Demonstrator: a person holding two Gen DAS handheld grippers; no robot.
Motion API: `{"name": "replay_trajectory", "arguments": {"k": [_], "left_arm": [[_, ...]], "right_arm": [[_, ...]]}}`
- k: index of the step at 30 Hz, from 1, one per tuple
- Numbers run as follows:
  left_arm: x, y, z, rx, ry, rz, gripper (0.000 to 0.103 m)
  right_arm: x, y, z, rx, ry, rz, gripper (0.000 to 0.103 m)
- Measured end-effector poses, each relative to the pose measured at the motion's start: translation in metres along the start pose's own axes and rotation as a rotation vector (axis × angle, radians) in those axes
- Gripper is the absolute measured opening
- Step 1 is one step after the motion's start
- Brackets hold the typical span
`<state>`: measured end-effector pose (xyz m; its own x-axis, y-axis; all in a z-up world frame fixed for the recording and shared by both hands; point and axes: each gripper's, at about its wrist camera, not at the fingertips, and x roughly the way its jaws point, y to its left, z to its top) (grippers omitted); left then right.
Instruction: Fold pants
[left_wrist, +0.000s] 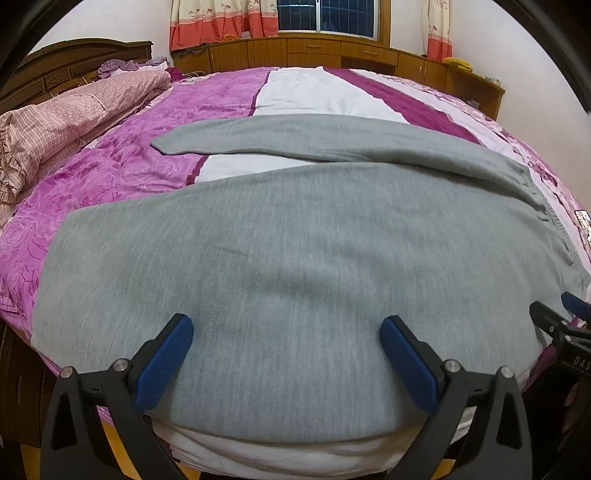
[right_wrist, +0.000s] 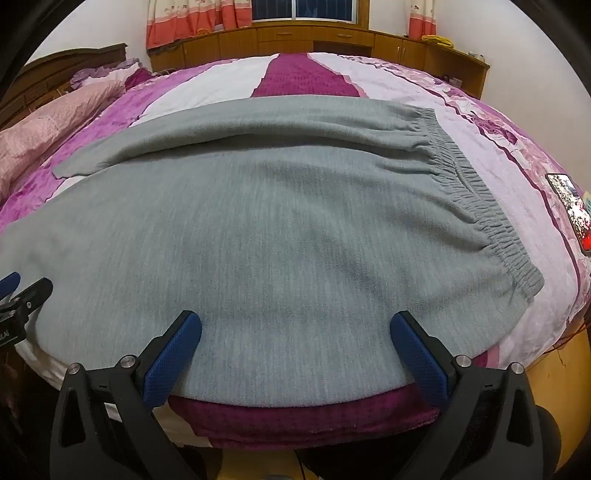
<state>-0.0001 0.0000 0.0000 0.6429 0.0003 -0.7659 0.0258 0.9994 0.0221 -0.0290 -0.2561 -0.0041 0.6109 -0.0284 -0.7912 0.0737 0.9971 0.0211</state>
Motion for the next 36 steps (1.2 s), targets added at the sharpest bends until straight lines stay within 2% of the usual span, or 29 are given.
{"name": "replay_trajectory", "arguments": {"k": [36], "left_arm": [[0.0,-0.0001,0.0,0.002,0.001,0.003,0.103]], "right_arm": [[-0.0002,0.0009,0.0005,0.003,-0.009,0.001,0.1]]}}
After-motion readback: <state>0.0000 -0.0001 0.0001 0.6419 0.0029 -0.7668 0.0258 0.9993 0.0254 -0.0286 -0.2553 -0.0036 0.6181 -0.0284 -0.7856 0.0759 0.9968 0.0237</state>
